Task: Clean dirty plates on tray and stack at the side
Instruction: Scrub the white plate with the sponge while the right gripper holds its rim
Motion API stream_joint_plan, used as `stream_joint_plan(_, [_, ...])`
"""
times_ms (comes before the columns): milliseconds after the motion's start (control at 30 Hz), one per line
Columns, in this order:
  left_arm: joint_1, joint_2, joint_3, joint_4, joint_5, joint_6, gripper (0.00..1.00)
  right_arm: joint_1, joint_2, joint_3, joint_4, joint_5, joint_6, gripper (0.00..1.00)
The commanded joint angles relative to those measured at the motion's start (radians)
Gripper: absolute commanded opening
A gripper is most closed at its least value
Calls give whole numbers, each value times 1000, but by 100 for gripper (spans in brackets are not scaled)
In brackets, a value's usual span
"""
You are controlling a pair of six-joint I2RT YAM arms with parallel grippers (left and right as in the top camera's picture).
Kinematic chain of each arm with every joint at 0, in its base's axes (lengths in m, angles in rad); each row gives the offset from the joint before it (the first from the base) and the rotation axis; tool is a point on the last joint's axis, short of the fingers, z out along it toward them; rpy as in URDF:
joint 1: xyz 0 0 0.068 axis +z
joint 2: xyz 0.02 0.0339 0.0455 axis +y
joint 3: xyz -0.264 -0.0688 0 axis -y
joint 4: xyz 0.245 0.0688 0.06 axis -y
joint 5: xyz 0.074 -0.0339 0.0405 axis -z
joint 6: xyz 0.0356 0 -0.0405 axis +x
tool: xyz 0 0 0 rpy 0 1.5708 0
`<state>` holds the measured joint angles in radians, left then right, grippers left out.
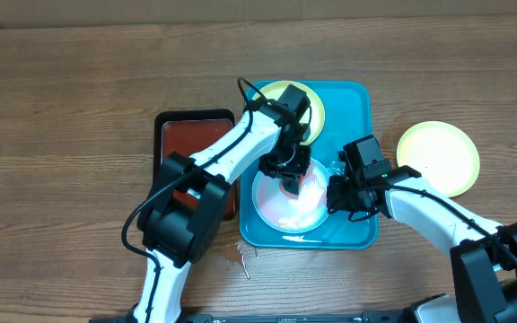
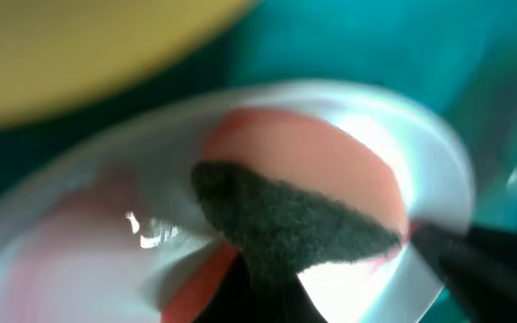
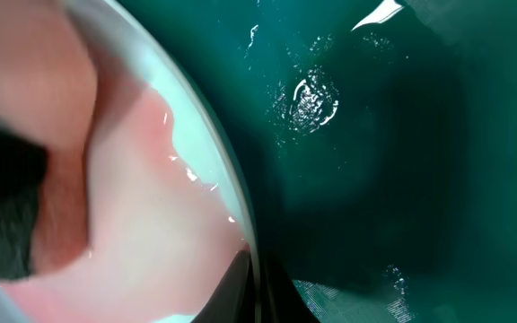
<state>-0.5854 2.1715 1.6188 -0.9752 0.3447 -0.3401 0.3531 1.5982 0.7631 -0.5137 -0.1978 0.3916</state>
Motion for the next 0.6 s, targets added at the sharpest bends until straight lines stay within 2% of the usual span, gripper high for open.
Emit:
stream_joint_plan(0, [7, 20, 19, -66, -58, 2, 4, -8, 29, -19, -19, 66, -16, 4])
stream_joint_plan(167, [9, 20, 19, -205, -345, -44, 4, -8, 29, -19, -19, 66, -16, 4])
stream_joint_plan(333, [16, 18, 19, -269, -495, -109, 4, -8, 29, -19, -18, 66, -16, 4])
stream_joint_plan(433, [30, -3, 19, -282, -499, -151, 4, -8, 29, -19, -19, 66, -16, 4])
stream_joint_plan(567, [50, -88, 19, -277, -396, -142, 5, -8, 29, -19, -19, 67, -16, 4])
